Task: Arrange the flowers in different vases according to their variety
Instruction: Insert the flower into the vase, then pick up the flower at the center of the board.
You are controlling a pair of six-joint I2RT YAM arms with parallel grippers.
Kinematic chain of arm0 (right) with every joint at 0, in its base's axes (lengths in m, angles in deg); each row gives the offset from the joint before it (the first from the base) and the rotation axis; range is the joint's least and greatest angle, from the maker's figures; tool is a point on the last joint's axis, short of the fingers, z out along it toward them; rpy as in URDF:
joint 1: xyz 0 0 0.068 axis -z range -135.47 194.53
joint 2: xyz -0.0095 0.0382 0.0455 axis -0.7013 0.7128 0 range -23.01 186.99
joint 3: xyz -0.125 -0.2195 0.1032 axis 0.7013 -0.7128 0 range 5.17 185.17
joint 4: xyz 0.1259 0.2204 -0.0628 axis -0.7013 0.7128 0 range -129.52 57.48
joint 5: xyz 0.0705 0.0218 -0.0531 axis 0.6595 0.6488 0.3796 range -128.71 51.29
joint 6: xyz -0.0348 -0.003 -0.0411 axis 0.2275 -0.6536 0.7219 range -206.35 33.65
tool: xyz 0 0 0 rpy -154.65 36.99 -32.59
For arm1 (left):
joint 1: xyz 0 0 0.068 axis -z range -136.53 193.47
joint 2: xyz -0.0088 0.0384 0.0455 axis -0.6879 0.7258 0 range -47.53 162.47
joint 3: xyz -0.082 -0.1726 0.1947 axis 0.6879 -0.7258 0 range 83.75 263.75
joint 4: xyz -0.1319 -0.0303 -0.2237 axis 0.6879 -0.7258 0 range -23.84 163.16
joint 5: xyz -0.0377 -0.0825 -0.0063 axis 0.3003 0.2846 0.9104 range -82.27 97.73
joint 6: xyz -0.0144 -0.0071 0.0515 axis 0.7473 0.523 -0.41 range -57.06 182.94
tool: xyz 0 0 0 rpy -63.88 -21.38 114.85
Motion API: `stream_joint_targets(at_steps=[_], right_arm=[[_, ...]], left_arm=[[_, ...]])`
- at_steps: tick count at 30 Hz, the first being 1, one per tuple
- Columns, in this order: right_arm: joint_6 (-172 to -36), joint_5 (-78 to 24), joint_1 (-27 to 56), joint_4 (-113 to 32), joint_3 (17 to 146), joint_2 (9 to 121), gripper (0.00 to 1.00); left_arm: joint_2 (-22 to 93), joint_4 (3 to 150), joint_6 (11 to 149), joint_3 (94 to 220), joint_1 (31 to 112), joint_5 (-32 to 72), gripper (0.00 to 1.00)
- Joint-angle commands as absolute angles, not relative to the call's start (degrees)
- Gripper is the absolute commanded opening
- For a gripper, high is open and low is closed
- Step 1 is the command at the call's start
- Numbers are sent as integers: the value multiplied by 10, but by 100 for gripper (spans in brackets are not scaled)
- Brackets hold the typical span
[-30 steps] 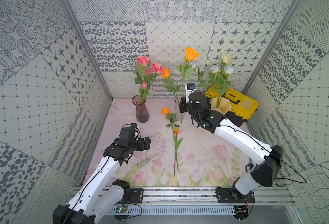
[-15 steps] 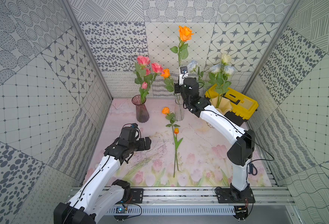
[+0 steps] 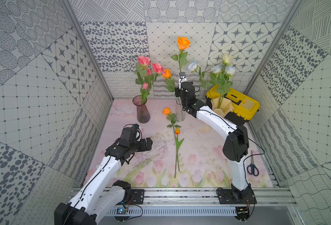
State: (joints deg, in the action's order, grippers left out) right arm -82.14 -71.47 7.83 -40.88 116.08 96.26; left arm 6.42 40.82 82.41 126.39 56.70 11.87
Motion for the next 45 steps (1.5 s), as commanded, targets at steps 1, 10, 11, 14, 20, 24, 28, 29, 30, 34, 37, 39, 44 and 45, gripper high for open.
stream_joint_targets(at_steps=[1, 10, 11, 14, 20, 24, 28, 29, 30, 34, 37, 39, 44, 45], right_arm=[[-836, -729, 79, -447, 1116, 942, 0], [-871, -714, 73, -446, 1010, 859, 61], [-873, -711, 70, -445, 998, 847, 63], [-879, -703, 59, -424, 972, 812, 64], [-908, -687, 29, -370, 909, 737, 66], [-962, -676, 7, -298, 868, 686, 67], [-1042, -642, -5, -243, 805, 635, 66], [-1064, -628, -6, -229, 788, 624, 66], [-1085, -613, -8, -214, 775, 616, 65], [-1146, -546, -20, -151, 741, 598, 64], [-1186, -468, -28, -114, 733, 601, 63], [-1211, -420, -36, -84, 737, 614, 62], [-1262, -341, -76, -57, 740, 657, 61], [-1270, -335, -84, -55, 741, 663, 61]], left_arm=[[66, 415, 829, 1260, 567, 127, 99], [65, 414, 830, 1260, 567, 127, 99], [64, 413, 830, 1260, 567, 128, 99], [65, 414, 829, 1260, 567, 128, 99], [65, 414, 830, 1260, 567, 127, 99], [65, 413, 830, 1260, 567, 128, 99], [65, 413, 830, 1260, 568, 128, 99], [65, 413, 830, 1260, 568, 128, 99], [65, 412, 829, 1260, 568, 128, 99], [65, 412, 831, 1260, 568, 128, 99], [66, 412, 831, 1260, 567, 129, 99], [67, 412, 831, 1261, 568, 129, 99], [67, 410, 831, 1261, 568, 130, 99], [68, 410, 831, 1262, 568, 130, 99]])
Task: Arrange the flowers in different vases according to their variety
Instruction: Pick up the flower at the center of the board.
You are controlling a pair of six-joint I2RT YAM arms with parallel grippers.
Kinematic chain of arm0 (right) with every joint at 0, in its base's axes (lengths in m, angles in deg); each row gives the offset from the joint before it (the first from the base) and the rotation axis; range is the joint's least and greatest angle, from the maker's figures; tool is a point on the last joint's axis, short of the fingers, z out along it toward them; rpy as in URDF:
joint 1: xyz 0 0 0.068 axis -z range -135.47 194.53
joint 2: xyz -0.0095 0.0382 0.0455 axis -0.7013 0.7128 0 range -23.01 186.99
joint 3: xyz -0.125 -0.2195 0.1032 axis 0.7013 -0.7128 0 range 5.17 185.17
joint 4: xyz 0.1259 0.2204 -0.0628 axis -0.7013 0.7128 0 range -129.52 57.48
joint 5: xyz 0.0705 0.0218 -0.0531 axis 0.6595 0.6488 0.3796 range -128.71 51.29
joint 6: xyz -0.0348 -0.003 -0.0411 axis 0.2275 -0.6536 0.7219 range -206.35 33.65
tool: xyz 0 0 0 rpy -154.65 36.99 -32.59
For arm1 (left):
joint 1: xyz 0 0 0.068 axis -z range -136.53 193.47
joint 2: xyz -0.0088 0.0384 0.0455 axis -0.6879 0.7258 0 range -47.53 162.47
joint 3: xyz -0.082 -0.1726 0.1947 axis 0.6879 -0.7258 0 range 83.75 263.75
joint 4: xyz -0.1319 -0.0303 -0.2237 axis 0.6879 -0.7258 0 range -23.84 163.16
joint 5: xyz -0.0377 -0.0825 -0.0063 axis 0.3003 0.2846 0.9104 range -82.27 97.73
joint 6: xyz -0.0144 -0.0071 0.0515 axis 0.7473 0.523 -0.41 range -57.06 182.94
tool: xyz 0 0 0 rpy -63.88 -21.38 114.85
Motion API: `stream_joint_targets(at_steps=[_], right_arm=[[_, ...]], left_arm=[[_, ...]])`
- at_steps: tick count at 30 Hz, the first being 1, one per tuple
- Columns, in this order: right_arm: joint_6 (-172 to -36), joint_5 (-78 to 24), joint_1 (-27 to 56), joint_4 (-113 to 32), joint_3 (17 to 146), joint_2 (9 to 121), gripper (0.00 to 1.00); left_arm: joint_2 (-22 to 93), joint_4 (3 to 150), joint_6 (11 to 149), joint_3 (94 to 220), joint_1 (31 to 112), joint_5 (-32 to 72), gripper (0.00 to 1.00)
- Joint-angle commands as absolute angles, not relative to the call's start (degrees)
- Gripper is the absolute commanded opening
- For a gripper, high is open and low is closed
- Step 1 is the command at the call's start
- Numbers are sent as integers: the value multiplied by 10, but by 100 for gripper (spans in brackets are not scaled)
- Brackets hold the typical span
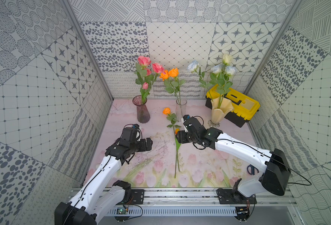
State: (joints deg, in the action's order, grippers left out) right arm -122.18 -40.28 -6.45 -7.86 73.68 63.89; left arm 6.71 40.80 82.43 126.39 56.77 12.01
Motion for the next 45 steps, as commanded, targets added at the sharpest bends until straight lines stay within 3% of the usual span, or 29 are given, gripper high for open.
stream_joint_targets(at_steps=[1, 16, 45], right_arm=[[-1277, -330, -93, -53, 741, 671, 60], [-1347, -322, -171, -9, 748, 769, 59], [-1366, -349, -156, 36, 792, 870, 57]], left_arm=[[69, 410, 831, 1262, 567, 130, 99], [59, 409, 833, 1262, 567, 131, 99], [51, 408, 836, 1263, 568, 127, 99]])
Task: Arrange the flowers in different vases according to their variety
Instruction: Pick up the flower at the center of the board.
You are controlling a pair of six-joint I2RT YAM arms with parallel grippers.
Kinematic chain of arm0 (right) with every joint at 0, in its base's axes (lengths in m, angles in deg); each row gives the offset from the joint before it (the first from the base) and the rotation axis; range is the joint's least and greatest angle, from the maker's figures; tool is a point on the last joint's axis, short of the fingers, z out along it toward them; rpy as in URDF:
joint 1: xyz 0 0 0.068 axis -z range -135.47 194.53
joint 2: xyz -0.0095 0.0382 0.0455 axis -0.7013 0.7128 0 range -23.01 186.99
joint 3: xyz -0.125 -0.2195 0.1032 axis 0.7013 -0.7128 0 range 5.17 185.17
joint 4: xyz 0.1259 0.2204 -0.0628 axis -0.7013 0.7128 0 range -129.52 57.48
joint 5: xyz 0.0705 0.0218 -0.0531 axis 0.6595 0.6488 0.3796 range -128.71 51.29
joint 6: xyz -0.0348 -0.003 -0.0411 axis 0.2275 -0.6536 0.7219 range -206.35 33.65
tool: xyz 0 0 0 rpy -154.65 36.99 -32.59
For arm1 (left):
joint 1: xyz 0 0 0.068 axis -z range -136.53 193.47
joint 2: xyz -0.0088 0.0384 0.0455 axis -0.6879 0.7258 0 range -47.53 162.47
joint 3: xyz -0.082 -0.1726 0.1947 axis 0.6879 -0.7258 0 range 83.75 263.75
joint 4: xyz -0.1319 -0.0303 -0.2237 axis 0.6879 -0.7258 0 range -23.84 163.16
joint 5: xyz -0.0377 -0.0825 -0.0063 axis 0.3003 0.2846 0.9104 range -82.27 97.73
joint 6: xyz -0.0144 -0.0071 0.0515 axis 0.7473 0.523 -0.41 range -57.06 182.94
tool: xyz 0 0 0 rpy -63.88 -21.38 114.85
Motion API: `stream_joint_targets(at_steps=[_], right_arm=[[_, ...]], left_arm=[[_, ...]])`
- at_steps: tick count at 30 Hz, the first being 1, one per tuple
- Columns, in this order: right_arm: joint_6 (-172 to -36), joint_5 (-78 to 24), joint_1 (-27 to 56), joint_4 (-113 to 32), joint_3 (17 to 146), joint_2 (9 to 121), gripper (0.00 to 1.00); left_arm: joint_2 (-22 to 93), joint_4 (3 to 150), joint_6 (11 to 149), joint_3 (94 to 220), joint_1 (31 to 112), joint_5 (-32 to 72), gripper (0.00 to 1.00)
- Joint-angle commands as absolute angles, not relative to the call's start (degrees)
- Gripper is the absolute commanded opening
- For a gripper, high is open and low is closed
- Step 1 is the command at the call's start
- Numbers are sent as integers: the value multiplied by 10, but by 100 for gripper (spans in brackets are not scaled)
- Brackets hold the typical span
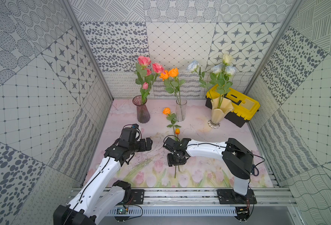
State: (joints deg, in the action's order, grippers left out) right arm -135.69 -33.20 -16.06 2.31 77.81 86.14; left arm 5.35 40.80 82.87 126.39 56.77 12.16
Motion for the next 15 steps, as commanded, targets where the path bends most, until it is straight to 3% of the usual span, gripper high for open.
stream_joint_targets(at_steps=[1, 7, 14, 15], right_arm=[[-1366, -352, -155, 40, 795, 873, 57], [-1366, -374, -152, 74, 831, 904, 54], [-1396, -410, -146, 120, 856, 939, 33], [-1401, -414, -145, 127, 859, 944, 27]], left_arm=[[52, 408, 836, 1263, 568, 127, 99], [51, 407, 836, 1264, 568, 125, 99], [46, 405, 837, 1264, 567, 119, 99], [46, 405, 837, 1264, 568, 119, 99]])
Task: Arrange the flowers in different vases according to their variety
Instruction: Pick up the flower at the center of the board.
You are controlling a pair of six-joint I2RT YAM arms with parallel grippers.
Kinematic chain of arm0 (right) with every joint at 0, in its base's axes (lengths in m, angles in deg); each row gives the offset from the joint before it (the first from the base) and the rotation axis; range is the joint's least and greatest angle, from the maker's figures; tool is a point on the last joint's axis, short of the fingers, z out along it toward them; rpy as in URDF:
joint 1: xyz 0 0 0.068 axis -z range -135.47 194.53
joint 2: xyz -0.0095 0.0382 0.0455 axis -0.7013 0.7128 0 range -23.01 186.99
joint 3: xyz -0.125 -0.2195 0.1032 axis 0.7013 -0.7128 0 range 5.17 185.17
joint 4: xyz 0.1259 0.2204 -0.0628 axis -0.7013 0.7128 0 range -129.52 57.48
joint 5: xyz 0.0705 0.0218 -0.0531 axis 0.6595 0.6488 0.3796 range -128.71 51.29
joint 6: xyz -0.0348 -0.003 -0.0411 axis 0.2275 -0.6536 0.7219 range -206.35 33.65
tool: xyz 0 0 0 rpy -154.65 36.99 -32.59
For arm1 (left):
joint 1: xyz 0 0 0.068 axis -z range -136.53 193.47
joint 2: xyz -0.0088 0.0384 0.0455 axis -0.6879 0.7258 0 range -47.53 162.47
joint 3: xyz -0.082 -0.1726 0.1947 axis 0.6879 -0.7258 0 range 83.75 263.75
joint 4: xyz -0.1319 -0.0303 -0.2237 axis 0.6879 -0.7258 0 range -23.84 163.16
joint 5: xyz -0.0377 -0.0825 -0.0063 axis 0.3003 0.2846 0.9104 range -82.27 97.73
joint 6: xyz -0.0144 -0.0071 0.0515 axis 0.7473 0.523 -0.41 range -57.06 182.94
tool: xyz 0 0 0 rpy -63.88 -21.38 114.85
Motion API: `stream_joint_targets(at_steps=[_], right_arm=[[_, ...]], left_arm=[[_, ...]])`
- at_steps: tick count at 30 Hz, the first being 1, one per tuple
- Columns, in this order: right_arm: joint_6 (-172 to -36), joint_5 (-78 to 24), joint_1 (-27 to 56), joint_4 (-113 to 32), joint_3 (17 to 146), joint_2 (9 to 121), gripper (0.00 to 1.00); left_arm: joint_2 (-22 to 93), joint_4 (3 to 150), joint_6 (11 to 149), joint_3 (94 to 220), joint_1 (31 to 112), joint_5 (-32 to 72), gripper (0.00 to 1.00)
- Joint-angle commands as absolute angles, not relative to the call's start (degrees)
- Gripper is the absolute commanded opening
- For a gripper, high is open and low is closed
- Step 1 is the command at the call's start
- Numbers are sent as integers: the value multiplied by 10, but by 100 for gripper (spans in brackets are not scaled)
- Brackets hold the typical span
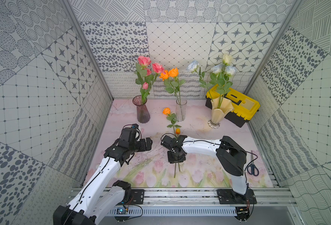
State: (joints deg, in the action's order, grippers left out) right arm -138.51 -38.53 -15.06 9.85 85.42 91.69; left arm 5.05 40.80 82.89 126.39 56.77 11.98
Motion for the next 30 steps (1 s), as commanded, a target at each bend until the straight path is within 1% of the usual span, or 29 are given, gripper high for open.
stream_joint_targets(at_steps=[1, 3, 5, 6, 11, 19, 30], right_arm=[[-1404, -419, -143, 133, 864, 948, 19], [-1409, -430, -142, 147, 874, 955, 10], [-1413, -435, -142, 158, 884, 964, 5], [-1415, -435, -142, 163, 888, 969, 0], [-1417, -434, -143, 170, 895, 974, 0], [-1418, -491, -157, 134, 876, 886, 0], [-1424, -557, -179, 121, 869, 790, 0]], left_arm=[[45, 405, 838, 1264, 568, 120, 99], [45, 404, 838, 1264, 568, 121, 99], [43, 404, 838, 1264, 568, 122, 99], [43, 404, 839, 1264, 568, 122, 99], [39, 402, 839, 1264, 568, 120, 99], [38, 403, 839, 1264, 568, 120, 99], [45, 402, 839, 1264, 567, 119, 99]])
